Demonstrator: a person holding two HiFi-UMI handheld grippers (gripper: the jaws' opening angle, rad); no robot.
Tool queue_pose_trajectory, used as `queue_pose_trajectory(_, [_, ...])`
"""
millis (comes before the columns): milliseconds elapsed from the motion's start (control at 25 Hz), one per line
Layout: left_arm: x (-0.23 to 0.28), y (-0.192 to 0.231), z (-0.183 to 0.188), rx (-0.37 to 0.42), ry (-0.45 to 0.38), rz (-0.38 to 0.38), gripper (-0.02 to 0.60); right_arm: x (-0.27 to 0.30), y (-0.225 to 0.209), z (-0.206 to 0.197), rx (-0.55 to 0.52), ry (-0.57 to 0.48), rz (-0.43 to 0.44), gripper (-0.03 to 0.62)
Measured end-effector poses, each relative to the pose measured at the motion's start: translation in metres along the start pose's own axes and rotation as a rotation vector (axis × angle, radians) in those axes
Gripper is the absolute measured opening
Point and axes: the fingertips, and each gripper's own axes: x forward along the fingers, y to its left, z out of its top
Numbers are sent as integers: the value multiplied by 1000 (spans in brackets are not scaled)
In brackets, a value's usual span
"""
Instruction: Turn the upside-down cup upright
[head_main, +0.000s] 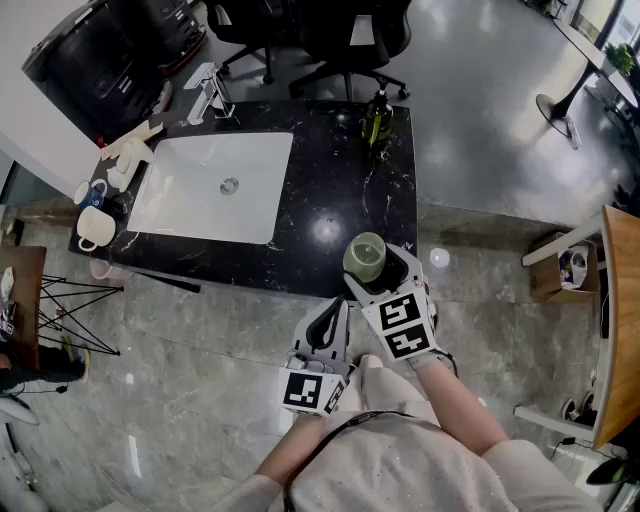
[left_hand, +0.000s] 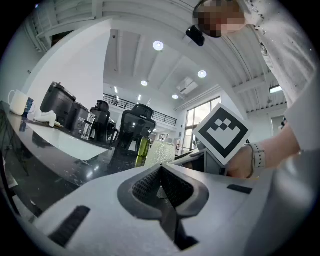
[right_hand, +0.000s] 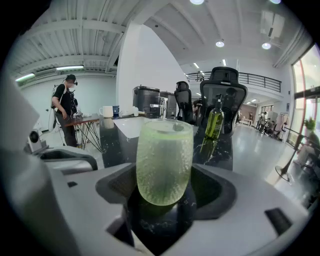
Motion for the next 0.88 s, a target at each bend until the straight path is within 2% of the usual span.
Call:
queue_pose_trajectory(320, [-7,10,3,5,-2,33,7,-9,-3,-6,53,-7,28,334])
queue_pose_trajectory(440, [-7,11,4,5,-1,37,7,-15,-1,-1,137,-16,57,334])
queue_pose_trajectory(600, [-7,8,7,8,3,32,8,-26,5,6,315,-42,119,334])
queue_pose_trajectory(880, [-17,16,18,18,-10,68,8,-32,23,13,851,-103,313,334])
